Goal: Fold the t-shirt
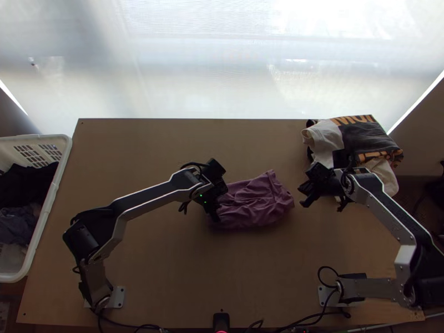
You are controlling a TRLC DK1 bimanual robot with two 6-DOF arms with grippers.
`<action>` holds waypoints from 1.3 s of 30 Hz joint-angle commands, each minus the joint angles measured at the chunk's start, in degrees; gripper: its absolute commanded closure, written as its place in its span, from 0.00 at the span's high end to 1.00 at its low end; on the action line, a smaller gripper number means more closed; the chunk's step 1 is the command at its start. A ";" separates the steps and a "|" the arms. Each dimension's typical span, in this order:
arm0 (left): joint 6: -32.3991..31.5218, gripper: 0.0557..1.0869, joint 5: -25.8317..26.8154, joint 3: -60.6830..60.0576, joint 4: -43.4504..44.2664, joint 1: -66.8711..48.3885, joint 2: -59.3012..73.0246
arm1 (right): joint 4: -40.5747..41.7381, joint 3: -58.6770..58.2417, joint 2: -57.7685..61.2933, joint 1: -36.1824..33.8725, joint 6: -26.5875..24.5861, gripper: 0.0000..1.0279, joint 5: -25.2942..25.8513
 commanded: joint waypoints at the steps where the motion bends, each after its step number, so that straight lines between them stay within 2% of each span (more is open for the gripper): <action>1: -1.18 0.96 0.36 1.61 -1.03 1.28 -7.52 | -4.29 -0.74 -9.22 4.72 3.55 0.52 2.26; 3: -1.62 0.96 0.36 2.22 -1.03 2.77 -10.24 | -4.29 -1.09 -10.80 7.97 5.66 0.65 4.72; 4: -2.33 0.96 0.36 2.93 -1.38 3.56 -11.47 | -4.29 -1.18 -11.42 9.64 6.10 0.68 5.69; 9: -1.62 0.96 0.45 6.35 -3.84 8.66 -15.25 | -4.29 -2.41 -14.50 20.45 7.94 0.67 11.14; 16: -1.80 0.96 0.36 2.84 -4.45 16.66 -21.23 | -0.69 -8.12 -15.46 44.45 9.79 0.68 27.04; 21: -1.98 0.96 -0.08 -0.76 -4.01 20.96 -25.80 | 9.68 -14.54 -15.29 56.75 9.17 0.76 39.53; 24: -2.33 0.96 0.01 -2.52 -4.01 24.39 -28.43 | 12.76 -15.33 -13.35 59.74 9.09 0.79 41.90; 30: -1.89 0.96 -0.08 -6.13 -4.01 29.14 -34.06 | 18.91 -15.95 -9.75 60.09 7.24 0.85 42.16; 35: -1.45 0.96 0.01 -8.85 -4.10 32.12 -37.31 | 28.84 -17.09 -3.51 61.59 4.08 0.87 42.95; 39: -0.83 0.96 0.01 -9.99 -4.01 33.79 -38.89 | 32.88 -15.24 2.55 61.94 4.96 0.88 43.13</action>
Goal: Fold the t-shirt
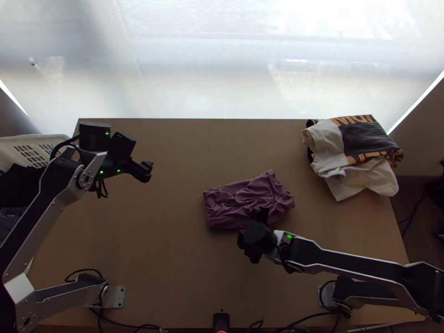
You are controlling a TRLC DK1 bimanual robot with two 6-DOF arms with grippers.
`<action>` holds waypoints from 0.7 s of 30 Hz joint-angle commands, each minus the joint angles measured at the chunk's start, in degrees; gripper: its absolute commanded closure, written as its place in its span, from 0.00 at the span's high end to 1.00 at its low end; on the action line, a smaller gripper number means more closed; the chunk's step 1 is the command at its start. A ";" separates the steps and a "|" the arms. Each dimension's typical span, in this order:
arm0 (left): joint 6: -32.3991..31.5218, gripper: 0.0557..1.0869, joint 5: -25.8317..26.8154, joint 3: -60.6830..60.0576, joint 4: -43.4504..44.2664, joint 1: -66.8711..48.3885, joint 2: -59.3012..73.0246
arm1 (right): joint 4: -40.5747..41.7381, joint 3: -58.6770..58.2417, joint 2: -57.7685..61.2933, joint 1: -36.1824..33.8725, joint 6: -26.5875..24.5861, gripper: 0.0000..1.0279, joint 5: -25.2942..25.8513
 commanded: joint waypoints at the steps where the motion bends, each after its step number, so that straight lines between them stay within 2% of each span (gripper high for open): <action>1: 0.70 0.96 -0.08 -2.83 0.03 4.20 -4.16 | 8.08 1.55 8.59 2.31 0.52 0.88 0.99; 5: 1.49 0.96 -0.08 -3.88 0.20 6.31 -5.83 | 8.78 4.27 12.02 5.13 2.90 0.88 1.25; 8: 2.19 0.96 0.01 -4.93 0.29 8.07 -6.89 | 14.85 4.36 15.01 6.01 0.52 0.88 3.89; 11: 2.72 0.96 0.01 -6.43 0.29 9.21 -8.29 | 16.78 4.80 16.15 6.09 0.17 0.88 4.06; 15: 3.60 0.96 0.01 -8.27 0.64 10.62 -10.40 | 23.02 3.74 18.87 6.53 -4.22 0.88 5.91; 21: 4.13 0.96 0.01 -10.12 0.64 12.29 -12.34 | 27.68 3.66 21.33 5.92 -9.85 0.88 7.40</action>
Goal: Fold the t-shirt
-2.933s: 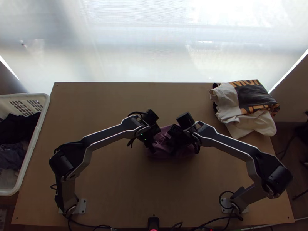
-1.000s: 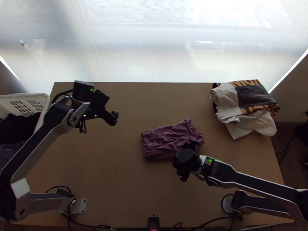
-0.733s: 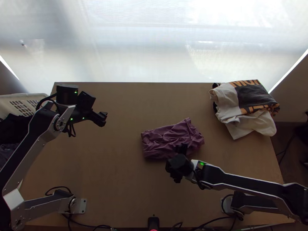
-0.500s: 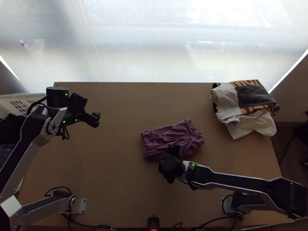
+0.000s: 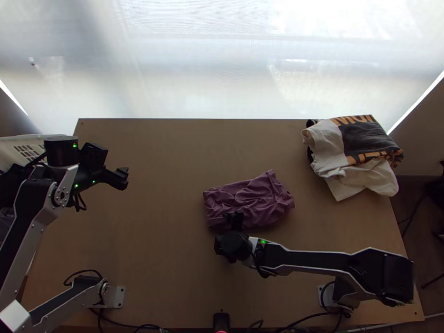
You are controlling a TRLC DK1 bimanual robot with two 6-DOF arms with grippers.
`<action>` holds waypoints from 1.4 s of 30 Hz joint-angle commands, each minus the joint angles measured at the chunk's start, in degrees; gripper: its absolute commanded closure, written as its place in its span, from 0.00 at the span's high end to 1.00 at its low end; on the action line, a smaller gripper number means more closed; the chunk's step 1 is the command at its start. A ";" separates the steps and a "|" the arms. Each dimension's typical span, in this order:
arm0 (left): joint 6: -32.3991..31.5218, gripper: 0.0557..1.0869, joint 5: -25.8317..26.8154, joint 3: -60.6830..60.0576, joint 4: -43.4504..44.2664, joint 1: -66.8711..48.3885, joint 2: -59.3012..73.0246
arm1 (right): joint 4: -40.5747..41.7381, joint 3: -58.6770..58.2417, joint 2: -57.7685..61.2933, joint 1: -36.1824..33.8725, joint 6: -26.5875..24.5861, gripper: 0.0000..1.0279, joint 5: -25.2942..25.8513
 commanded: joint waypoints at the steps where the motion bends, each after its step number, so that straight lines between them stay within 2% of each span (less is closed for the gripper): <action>1: 0.80 0.96 0.01 -2.23 0.14 2.35 -2.68 | 6.83 -0.41 3.79 -0.20 -6.27 0.88 1.90; 14: 0.80 0.96 0.01 -4.87 0.14 4.19 -6.37 | 19.40 4.07 15.48 -9.26 -19.54 0.88 2.16; 16: 0.98 0.96 0.10 -5.48 0.14 4.72 -7.25 | 19.49 5.74 16.09 -9.87 -20.95 0.84 2.07; 20: 1.86 0.95 0.36 -7.15 0.05 5.07 -9.09 | 19.66 7.68 19.17 -10.84 -21.65 0.57 0.93; 21: 2.21 0.95 0.45 -7.42 0.05 5.16 -9.71 | 19.84 7.68 19.69 -10.84 -21.91 0.40 0.58; 22: 2.38 0.95 0.45 -7.68 0.05 5.42 -10.15 | 20.37 7.68 19.87 -10.84 -21.91 0.18 0.23; 23: 2.74 0.95 0.45 -7.77 0.05 6.04 -10.50 | 21.07 7.59 19.69 -10.93 -21.91 0.02 0.23; 30: 4.93 0.95 4.40 -7.86 -0.30 14.91 -11.99 | 20.98 8.29 6.51 -12.42 -16.81 0.03 1.11; 33: 4.85 0.95 4.67 -8.29 -0.30 15.35 -12.87 | 21.51 10.31 1.76 -14.53 -16.55 0.03 3.30; 42: 4.58 0.95 5.63 -10.14 0.05 18.69 -13.58 | 21.24 15.94 -3.60 -22.97 -17.34 0.03 3.22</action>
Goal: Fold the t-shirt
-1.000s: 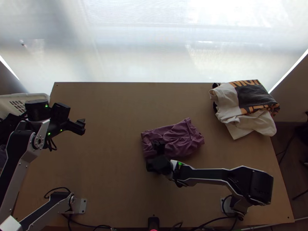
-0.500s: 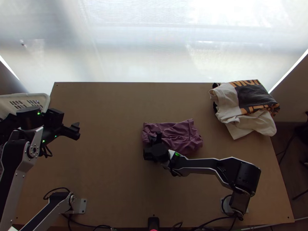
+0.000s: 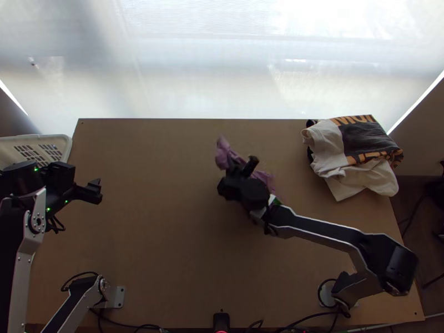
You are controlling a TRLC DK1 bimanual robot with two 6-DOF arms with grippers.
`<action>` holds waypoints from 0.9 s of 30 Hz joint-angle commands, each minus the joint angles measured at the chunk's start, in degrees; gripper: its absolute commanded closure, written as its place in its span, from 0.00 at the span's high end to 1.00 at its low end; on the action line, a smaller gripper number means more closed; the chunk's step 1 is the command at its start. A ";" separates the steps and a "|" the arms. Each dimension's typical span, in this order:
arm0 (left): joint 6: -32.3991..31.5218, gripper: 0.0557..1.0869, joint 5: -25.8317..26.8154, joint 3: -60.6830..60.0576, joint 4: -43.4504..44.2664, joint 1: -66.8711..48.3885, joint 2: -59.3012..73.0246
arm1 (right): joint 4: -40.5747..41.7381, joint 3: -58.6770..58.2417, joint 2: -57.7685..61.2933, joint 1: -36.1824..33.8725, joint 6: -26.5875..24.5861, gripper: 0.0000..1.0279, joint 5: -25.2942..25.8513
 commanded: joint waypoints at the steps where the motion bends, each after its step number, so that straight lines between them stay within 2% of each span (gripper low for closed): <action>1: -0.05 0.95 0.91 -1.49 0.25 2.78 -1.03 | 0.02 4.34 -4.01 -6.34 0.03 0.03 0.07; 12: -0.14 0.95 0.83 -5.53 0.25 4.98 -4.72 | -1.91 18.66 2.49 -15.83 0.39 0.03 -6.88; 21: -0.84 0.95 0.74 -5.97 -0.01 6.83 -6.48 | -3.93 23.23 3.90 -18.55 0.91 0.03 -8.28; 27: -0.84 0.95 0.74 -6.58 -0.45 7.35 -7.27 | -5.25 27.36 4.60 -24.44 1.62 0.03 -10.57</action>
